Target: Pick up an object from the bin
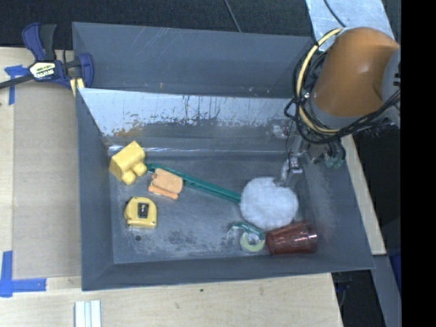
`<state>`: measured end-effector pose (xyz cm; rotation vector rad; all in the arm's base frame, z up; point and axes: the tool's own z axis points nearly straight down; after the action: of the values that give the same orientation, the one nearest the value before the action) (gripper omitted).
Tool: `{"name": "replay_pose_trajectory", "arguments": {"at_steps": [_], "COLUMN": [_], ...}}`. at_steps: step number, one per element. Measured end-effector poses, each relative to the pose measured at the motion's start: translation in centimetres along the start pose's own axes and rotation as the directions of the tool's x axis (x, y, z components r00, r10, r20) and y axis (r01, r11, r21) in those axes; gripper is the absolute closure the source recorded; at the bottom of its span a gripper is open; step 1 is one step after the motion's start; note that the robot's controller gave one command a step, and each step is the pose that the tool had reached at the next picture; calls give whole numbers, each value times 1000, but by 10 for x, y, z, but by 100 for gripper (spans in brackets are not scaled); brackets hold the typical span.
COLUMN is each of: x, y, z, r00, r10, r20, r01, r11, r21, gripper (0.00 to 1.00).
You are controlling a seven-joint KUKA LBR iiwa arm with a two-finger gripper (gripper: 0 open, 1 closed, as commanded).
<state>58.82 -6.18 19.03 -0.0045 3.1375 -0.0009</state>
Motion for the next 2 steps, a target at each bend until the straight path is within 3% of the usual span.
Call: {"name": "replay_pose_trajectory", "arguments": {"at_steps": [1,2], "x": [0,5], "y": [0,40], "z": [0,56], "r00": [1000,1000], "r10": [0,11], "r20": [0,-1], "r01": [0,-11], "r11": [1000,1000], "r21": [0,-1], "gripper": [0,0]}}
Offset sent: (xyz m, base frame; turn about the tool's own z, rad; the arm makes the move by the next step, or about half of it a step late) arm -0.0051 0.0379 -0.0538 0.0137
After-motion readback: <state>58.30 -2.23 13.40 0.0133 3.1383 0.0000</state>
